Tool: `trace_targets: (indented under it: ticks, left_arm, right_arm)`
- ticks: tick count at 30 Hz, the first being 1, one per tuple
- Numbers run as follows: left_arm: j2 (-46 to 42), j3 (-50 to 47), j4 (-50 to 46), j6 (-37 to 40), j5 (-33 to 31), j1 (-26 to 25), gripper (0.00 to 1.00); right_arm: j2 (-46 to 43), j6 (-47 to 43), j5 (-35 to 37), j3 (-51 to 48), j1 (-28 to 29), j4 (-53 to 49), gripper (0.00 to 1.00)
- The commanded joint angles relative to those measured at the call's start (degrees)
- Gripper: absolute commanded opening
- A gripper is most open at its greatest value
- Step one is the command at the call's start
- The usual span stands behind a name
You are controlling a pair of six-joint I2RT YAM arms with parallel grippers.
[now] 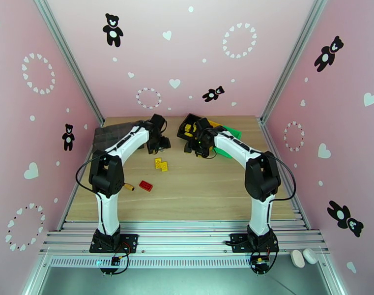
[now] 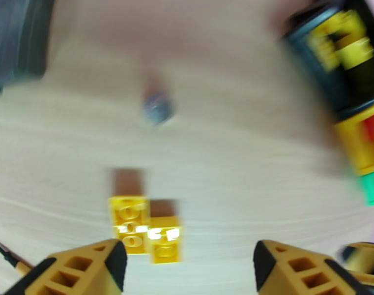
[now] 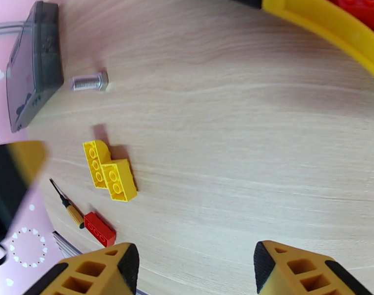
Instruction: Sort the legos into containers by color
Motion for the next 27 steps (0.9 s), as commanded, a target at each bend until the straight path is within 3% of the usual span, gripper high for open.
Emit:
trace_targets:
  ticks: [1,27]
  left_arm:
    - [-1.60,-2.92,0.95,1.66,-2.11,-0.37,0.67]
    - [6.88,-5.22,3.62,2.87,-3.34,0.95,0.49]
  right_arm:
    - [-2.01,0.94,1.57,-1.61,1.06,-0.34,0.66]
    - [-1.19,0.32,1.24,0.10,1.48,-1.94,0.65]
